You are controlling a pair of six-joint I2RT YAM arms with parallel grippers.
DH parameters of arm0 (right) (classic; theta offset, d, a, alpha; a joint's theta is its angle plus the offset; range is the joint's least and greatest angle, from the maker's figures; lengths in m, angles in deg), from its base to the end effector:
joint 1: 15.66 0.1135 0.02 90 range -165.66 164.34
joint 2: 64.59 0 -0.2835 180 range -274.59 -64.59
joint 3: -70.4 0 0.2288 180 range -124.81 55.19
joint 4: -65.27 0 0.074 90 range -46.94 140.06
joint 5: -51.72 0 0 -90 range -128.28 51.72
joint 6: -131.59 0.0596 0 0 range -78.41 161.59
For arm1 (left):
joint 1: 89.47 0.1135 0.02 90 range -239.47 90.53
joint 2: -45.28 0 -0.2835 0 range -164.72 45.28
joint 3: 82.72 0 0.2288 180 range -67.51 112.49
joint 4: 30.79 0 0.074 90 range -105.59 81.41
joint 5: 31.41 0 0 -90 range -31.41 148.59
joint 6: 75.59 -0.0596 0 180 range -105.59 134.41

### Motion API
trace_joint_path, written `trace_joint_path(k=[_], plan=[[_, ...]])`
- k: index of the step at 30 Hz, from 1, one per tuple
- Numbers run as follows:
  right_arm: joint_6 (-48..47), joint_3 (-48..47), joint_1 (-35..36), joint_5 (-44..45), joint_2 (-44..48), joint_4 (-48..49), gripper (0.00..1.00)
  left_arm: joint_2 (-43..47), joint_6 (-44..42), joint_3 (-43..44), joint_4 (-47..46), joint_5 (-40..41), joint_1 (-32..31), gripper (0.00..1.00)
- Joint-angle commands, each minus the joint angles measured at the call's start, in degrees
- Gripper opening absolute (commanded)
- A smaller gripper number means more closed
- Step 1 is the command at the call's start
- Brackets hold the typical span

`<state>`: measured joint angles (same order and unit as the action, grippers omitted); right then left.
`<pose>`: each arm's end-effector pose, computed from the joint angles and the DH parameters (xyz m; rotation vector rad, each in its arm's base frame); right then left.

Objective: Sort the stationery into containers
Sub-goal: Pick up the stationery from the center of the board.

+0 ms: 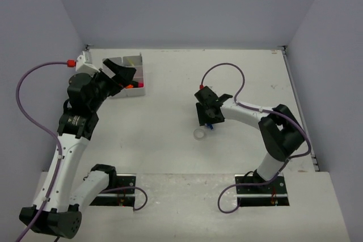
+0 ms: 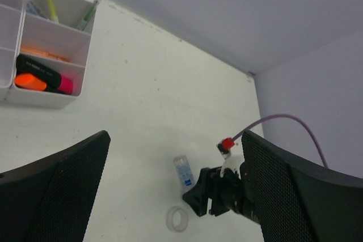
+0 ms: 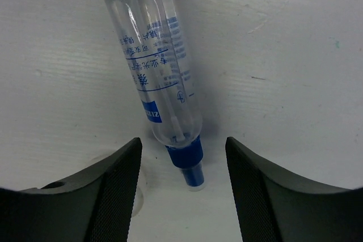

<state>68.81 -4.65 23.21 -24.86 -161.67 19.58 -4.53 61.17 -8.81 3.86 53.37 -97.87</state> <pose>0.2555 0.1882 0.1869 -0.2110 2.6827 0.0236 0.1743 -0.0312 0.3991 -0.5325 1.7406 -0.7733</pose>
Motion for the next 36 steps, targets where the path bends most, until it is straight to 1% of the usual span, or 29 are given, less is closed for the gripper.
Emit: trace_joint_path(k=[1,4,5,7,9,11,13,15,18,19,20,21,24,26,30,33,34,36], plan=[[-2.4,-4.1,-0.3,-0.8,-3.7,-1.5,0.61,2.1,-8.5,-2.9,4.8,-6.3,-0.3,1.0],[-3.4,-5.8,-0.4,-1.8,-6.5,-1.7,0.58,3.3,-9.9,-4.7,5.9,-7.3,-0.3,1.0],[-3.9,-7.0,-0.4,-2.0,-8.1,-2.2,0.54,3.7,-10.2,-5.4,6.1,-7.9,-0.4,1.0],[-5.5,-8.6,-0.4,-1.9,-10.1,-3.1,0.4,3.8,-10.0,-7.0,5.8,-9.3,-0.3,1.0],[-6.6,-10.1,-0.4,-1.5,-11.3,-3.5,0.22,3.6,-9.3,-9.6,4.5,-11.4,-0.4,1.0],[-7.1,-11.0,-0.4,0.4,-11.1,-3.6,0.12,2.8,-9.1,-11.7,3.4,-12.9,-0.4,1.0],[-7.9,-11.7,-0.3,1.8,-9.1,-4.2,0.0,1.9,-9.0,-12.8,1.7,-15.6,-0.9,1.0],[-9.0,-12.1,0.6,1.8,-6.2,-5.1,0.0,0.5,-9.1,-13.3,-0.1,-16.8,-1.4,1.0],[-11.4,-12.1,3.3,-0.3,-1.0,-6.1,0.0,-1.7,-8.7,-15.5,-6.3,-26.8,-1.7,1.0],[-12.1,-11.8,5.0,-1.7,1.8,-6.5,0.0,-3.0,-7.1,-17.1,-10.9,-29.6,-1.9,1.0],[-13.3,-11.6,6.1,-3.9,3.3,-6.7,0.0,-3.6,-6.2,-18.1,-13.5,-33.5,-2.8,1.0],[-14.1,-11.4,7.2,-5.3,4.6,-6.9,0.0,-4.0,-5.3,-18.8,-15.9,-35.4,-3.6,1.0],[-15.8,-10.7,12.4,-10.7,10.3,-7.0,0.0,-5.6,-1.6,-21.0,-24.9,-37.4,-7.0,1.0],[-16.2,-10.4,14.8,-13.7,12.6,-5.5,0.0,-6.7,0.6,-21.9,-28.6,-38.8,-9.6,1.0],[-15.1,-10.8,17.1,-16.0,16.8,-3.4,0.0,-8.0,1.6,-22.1,-30.1,-38.0,-12.8,1.0],[-14.4,-11.0,18.3,-16.1,19.4,-1.9,0.0,-8.1,2.2,-23.0,-30.3,-37.4,-13.7,1.0],[-14.2,-10.8,18.5,-15.8,20.1,-1.4,0.0,-8.0,2.5,-23.4,-30.5,-37.3,-14.0,0.99],[-14.1,-10.3,18.5,-16.2,21.7,0.0,0.0,-7.7,3.3,-24.4,-31.2,-36.1,-15.4,0.92]])
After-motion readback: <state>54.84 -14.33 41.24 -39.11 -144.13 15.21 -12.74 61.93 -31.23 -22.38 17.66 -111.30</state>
